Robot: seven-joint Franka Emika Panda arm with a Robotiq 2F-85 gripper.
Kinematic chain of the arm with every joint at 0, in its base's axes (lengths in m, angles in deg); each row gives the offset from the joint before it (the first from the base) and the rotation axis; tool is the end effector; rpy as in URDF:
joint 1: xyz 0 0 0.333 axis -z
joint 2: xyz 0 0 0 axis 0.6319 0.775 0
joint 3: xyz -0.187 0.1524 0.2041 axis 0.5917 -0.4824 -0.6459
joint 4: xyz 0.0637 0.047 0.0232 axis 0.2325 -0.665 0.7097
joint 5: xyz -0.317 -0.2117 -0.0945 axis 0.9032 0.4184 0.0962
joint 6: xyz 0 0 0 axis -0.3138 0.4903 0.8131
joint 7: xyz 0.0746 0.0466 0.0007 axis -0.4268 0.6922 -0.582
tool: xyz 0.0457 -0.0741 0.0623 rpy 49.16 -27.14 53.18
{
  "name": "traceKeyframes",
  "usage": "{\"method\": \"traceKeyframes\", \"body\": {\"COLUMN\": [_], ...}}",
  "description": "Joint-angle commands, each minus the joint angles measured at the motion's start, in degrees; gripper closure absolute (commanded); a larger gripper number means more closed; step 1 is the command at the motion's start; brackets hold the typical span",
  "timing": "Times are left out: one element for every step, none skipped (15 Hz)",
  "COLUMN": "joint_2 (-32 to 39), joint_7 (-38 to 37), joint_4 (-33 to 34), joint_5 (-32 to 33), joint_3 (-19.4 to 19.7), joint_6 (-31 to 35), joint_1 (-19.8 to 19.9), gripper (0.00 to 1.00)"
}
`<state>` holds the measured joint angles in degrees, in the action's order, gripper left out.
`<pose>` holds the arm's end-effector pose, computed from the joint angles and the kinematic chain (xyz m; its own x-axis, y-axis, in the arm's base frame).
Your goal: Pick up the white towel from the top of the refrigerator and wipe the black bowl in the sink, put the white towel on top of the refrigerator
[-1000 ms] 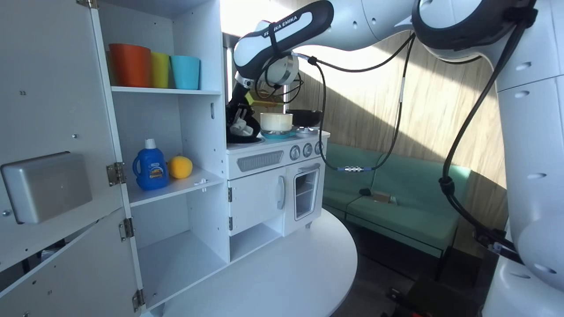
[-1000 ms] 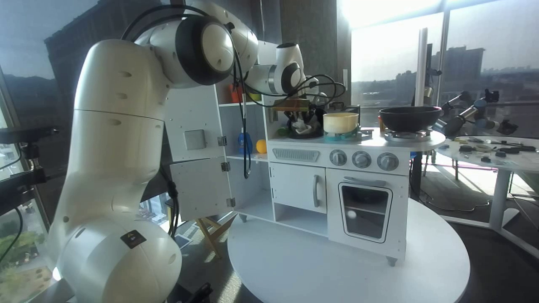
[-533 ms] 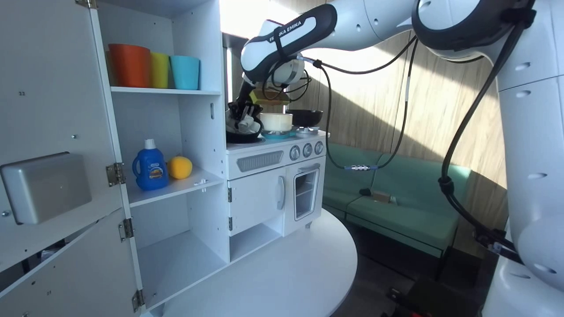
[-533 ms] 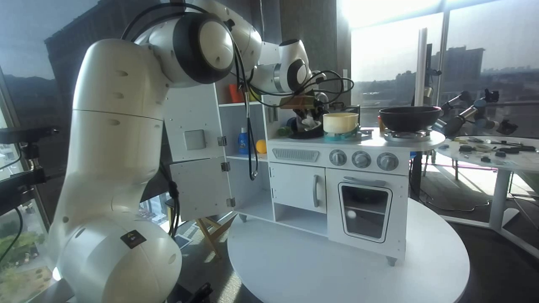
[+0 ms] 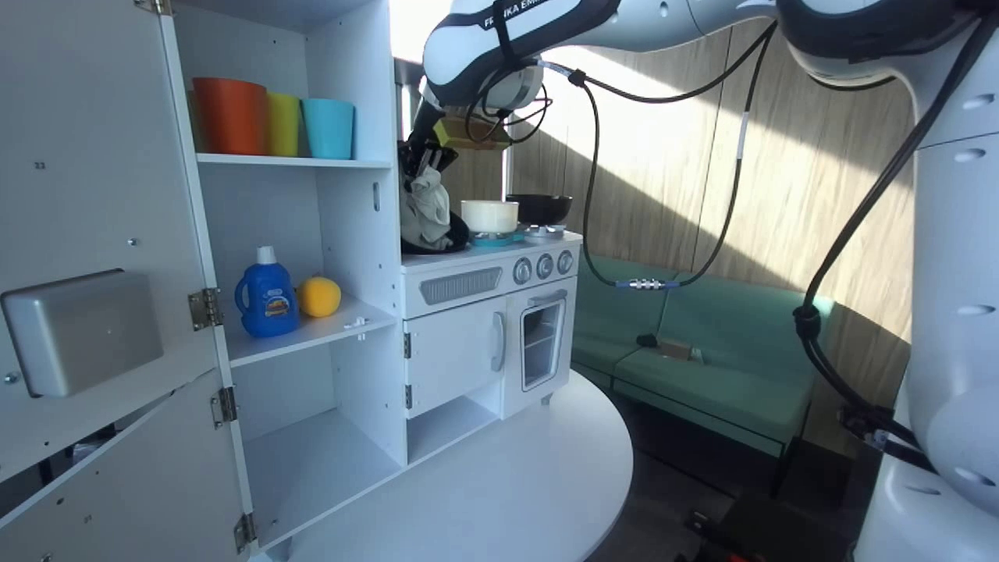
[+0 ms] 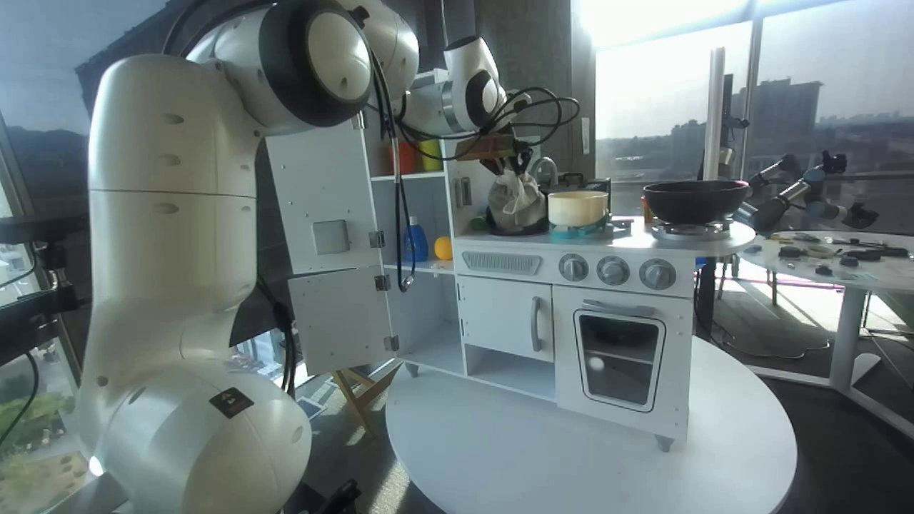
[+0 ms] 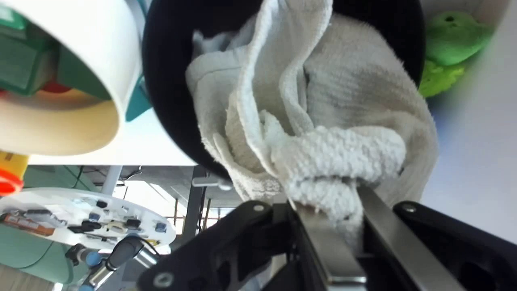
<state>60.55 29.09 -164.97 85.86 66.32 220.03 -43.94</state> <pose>0.6633 0.0764 0.6009 0.7882 0.0919 0.6085 0.0772 -0.9957 0.0503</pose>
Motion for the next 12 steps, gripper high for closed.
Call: {"method": "traceKeyframes", "body": {"joint_2": [-6.37, -7.73, -9.01, -10.14, -11.24, -12.15, -13.3, -14.01, -14.59, -15.1, -15.51, -16.35], "joint_7": [-8.11, -10.23, -12.13, -13.54, -14.89, -16.26, -16.76, -17.35, -17.28, -16.51, -15.82, -15.84], "joint_4": [-1.63, -1.55, -1.48, -1.27, -0.96, -0.62, -0.67, -0.43, -0.31, -0.39, -0.37, -0.96], "joint_5": [9.03, 11.6, 14.06, 15.73, 17.36, 18.96, 19.54, 20.19, 20.03, 19.44, 18.7, 18.09], "joint_3": [1.36, 1.23, 0.96, 0.5, 0.09, -0.4, -1.0, -1.62, -2.25, -2.78, -3.3, -3.8], "joint_6": [-1.85, -2.02, -2.01, -1.91, -1.77, -1.78, -1.52, -1.4, -1.01, -0.49, -0.09, 0.54], "joint_1": [-1.8, -1.9, -1.9, -1.78, -1.67, -1.55, -1.41, -1.3, -1.2, -1.1, -1.06, -1.06], "gripper": [0.88, 0.88, 0.88, 0.88, 0.88, 0.88, 0.88, 0.88, 0.89, 0.89, 0.89, 0.89]}}
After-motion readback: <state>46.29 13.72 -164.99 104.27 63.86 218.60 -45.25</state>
